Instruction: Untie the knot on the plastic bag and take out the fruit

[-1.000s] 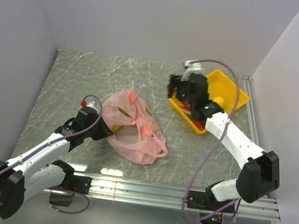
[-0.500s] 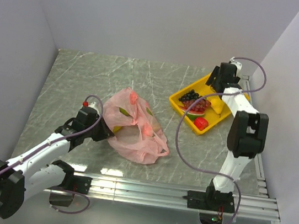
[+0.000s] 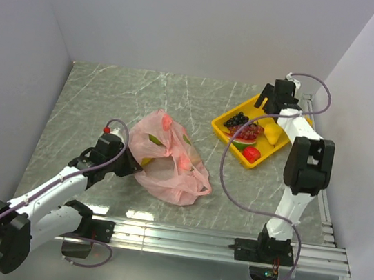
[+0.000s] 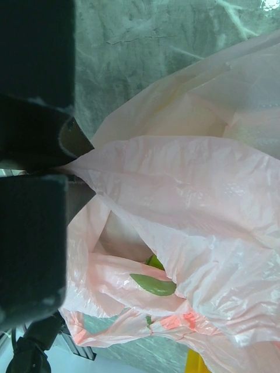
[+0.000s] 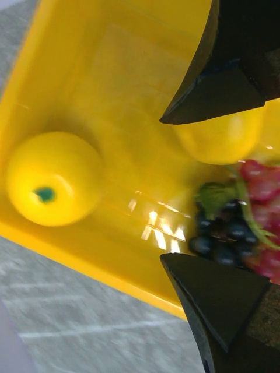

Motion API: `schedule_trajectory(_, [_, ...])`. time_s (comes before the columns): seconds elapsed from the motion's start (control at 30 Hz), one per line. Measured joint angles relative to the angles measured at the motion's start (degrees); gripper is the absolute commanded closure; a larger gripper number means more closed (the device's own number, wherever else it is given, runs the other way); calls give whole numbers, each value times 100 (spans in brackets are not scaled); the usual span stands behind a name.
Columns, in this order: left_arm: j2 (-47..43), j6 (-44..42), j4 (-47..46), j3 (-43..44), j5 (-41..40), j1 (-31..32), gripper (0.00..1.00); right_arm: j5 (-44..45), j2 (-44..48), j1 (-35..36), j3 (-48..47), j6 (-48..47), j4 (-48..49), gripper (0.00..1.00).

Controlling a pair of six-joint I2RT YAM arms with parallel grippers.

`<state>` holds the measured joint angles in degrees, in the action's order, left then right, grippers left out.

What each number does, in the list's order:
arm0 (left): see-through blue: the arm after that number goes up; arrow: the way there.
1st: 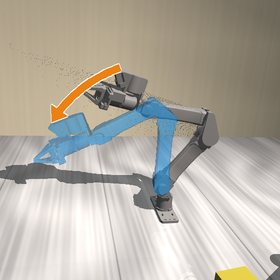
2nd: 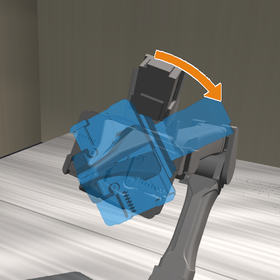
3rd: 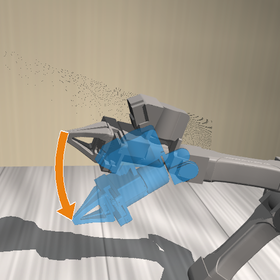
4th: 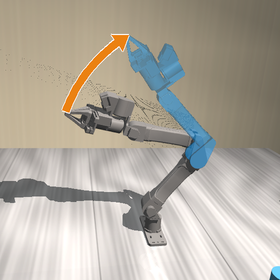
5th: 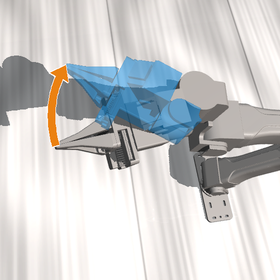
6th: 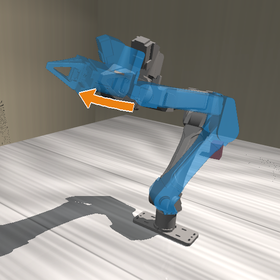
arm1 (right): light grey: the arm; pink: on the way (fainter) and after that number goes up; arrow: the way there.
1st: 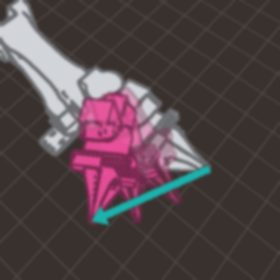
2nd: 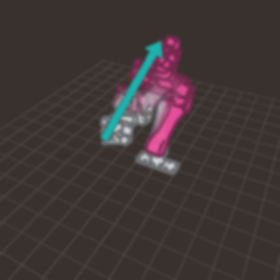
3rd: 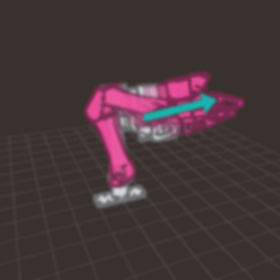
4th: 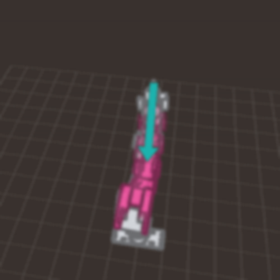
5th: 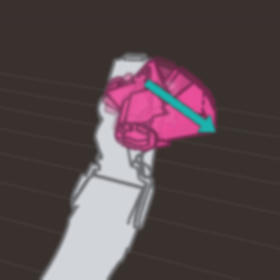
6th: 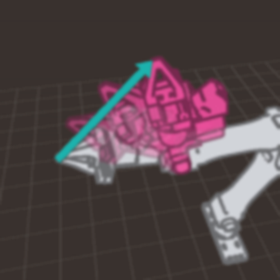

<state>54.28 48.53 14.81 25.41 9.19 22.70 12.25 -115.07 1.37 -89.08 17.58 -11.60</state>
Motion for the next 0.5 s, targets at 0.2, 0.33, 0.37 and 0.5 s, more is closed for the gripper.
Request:
schedule_trajectory(0.2, [-234,46,52,0,-129,0,92,-568,1547,570,1294,-72,225,15])
schedule_trajectory(0.33, [-352,72,44,-15,-195,0,93,-1008,2538,1773,1725,-258,398,27])
schedule_trajectory(0.37, [-350,74,42,-44,-186,0,93,-1128,2708,2107,1794,-310,455,31])
schedule_trajectory(0.5, [-345,101,52,-293,-122,0,93,-1613,3104,3329,1996,-509,501,45])
